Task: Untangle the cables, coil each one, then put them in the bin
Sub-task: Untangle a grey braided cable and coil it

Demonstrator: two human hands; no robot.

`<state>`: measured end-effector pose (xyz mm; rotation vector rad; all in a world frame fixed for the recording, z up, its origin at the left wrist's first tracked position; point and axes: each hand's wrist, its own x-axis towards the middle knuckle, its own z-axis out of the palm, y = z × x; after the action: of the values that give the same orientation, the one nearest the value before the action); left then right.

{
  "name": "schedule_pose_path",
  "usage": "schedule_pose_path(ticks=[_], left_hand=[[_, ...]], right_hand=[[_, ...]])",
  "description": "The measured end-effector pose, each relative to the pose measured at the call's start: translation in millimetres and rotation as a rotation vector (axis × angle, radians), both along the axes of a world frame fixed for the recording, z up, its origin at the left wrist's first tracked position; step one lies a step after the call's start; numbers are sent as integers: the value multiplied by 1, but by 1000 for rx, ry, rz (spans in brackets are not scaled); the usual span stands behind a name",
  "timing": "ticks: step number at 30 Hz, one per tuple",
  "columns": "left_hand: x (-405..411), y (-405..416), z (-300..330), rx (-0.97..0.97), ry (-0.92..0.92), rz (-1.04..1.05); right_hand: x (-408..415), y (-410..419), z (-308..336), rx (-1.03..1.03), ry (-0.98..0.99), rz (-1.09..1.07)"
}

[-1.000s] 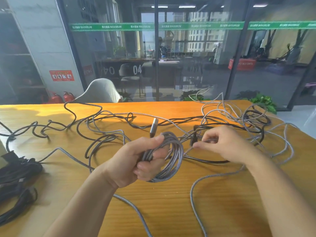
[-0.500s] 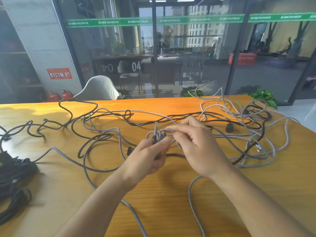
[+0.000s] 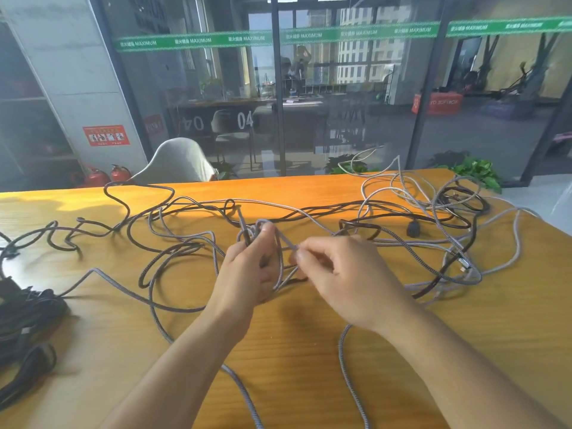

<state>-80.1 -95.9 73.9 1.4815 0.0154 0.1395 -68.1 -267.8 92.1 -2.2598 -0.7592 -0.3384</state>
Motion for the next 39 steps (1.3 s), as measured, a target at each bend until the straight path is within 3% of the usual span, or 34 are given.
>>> schedule_pose_path(ticks=[4, 8, 10, 13, 15, 24, 27, 31, 35, 39], left_hand=[[0, 2, 2, -45, -11, 92], [0, -3, 0, 63, -81, 107], [0, -4, -1, 82, -105, 119], [0, 2, 3, 49, -109, 144], [1, 7, 6, 5, -109, 135], [-6, 9, 16, -146, -158, -32], [-10, 12, 22, -307, -135, -158], [-11, 22, 28, -429, -120, -217], [-12, 33, 33, -453, -114, -272], [-13, 35, 32, -356, -96, -443]], right_hand=[[-8, 7, -2, -230, -115, 76], [-15, 9, -2, -391, -200, 16], [-13, 7, -3, -304, -80, 109], [-8, 5, -2, -72, 396, 402], [-4, 4, -5, 11, 565, 514], [11, 2, -20, 25, 729, 672], [15, 2, -23, -38, 755, 650], [30, -24, -11, -324, 726, 455], [52, -68, 1, -346, 634, 298], [65, -91, -5, -240, 608, 93]])
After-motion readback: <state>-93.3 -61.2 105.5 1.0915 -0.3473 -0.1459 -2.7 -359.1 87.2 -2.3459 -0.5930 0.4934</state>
